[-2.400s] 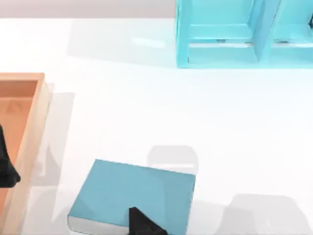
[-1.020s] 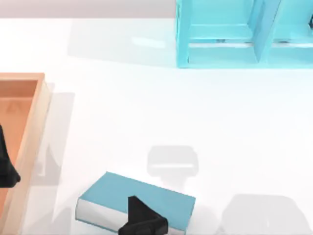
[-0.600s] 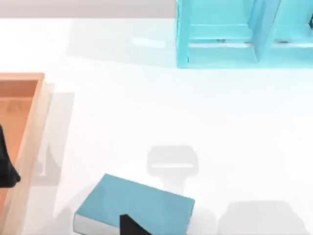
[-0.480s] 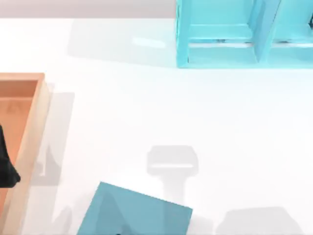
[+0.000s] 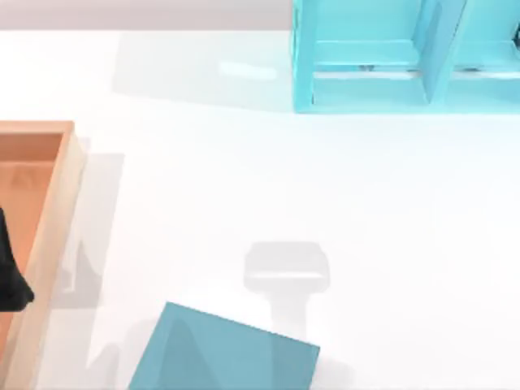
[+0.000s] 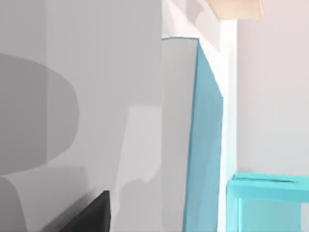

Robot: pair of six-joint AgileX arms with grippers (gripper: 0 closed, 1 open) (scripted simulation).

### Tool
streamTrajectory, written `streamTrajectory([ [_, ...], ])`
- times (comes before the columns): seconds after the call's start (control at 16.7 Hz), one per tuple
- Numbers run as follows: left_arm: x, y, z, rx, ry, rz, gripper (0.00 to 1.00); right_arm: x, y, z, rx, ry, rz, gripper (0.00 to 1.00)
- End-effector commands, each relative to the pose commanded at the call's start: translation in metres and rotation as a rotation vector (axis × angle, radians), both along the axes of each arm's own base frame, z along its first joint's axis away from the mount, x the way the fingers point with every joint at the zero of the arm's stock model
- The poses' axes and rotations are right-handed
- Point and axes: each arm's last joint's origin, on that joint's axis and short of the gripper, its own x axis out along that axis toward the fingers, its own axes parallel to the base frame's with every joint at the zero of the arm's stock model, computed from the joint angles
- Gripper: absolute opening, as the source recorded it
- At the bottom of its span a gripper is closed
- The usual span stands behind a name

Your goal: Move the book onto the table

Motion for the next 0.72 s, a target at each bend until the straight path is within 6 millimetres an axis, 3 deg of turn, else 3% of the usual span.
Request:
streamTrajectory([
  [0.24, 0.0, 0.0, 0.0, 0.0, 0.0, 0.0, 1.0, -0.012, -0.005, 0.011, -0.023, -0.024, -0.052, 1.0],
  [0.72, 0.0, 0.0, 0.0, 0.0, 0.0, 0.0, 1.0, -0.007, -0.001, 0.022, -0.033, -0.073, -0.128, 1.0],
])
